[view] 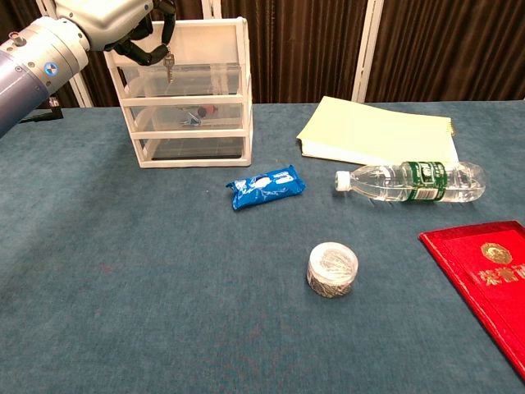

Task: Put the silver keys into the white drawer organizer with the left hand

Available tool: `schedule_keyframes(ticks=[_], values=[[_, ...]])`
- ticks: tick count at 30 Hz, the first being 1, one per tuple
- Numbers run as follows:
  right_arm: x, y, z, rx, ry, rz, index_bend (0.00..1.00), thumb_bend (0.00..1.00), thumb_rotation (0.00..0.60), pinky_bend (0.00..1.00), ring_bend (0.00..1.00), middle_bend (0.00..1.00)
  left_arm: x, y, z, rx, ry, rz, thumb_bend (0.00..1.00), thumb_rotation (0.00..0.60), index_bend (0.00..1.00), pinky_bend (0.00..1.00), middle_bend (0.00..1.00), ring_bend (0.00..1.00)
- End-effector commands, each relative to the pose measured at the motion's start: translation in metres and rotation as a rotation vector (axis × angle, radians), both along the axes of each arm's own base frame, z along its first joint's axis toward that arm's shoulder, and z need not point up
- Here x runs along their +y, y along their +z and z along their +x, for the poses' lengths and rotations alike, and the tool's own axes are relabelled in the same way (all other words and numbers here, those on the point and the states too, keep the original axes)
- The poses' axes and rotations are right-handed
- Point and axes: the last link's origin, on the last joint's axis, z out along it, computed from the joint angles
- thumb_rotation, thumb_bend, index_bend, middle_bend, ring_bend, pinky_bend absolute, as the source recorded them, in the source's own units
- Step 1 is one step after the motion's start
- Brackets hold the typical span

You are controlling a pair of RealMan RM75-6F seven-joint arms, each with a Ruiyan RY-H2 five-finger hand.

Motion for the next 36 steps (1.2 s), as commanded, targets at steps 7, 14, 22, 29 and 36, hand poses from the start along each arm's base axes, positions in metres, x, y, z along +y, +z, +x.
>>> schedule_keyframes(ticks=[7, 14, 22, 29, 36], values=[[0.0, 0.0, 0.0, -0.003, 0.0, 0.001, 0.0, 0.05, 0.6, 0.0, 0.0, 0.0, -0.003, 0.004, -0.002, 0.005, 0.001, 0.004, 0.41, 0.6, 0.54, 0.75, 0.99, 0.88], [0.001, 0.0, 0.0, -0.002, 0.002, 0.0, 0.0, 0.05, 0.6, 0.0, 0.0, 0.0, -0.007, 0.007, -0.007, 0.009, 0.011, 0.0, 0.41, 0.6, 0.54, 0.75, 0.99, 0.88], [0.0, 0.0, 0.001, -0.001, 0.003, -0.001, 0.0, 0.05, 0.6, 0.0, 0.0, 0.0, -0.009, 0.011, -0.011, 0.022, 0.024, -0.004, 0.38, 0.6, 0.54, 0.75, 0.99, 0.87], [0.0, 0.0, 0.001, -0.002, 0.004, -0.002, 0.0, 0.05, 0.6, 0.0, 0.0, 0.0, -0.011, 0.008, -0.008, 0.029, 0.028, -0.013, 0.38, 0.6, 0.54, 0.75, 0.99, 0.88], [0.001, 0.001, 0.001, -0.005, 0.005, -0.004, 0.0, 0.05, 0.6, 0.0, 0.0, 0.0, -0.012, 0.005, -0.005, 0.032, 0.031, -0.012, 0.38, 0.6, 0.54, 0.75, 0.99, 0.87]])
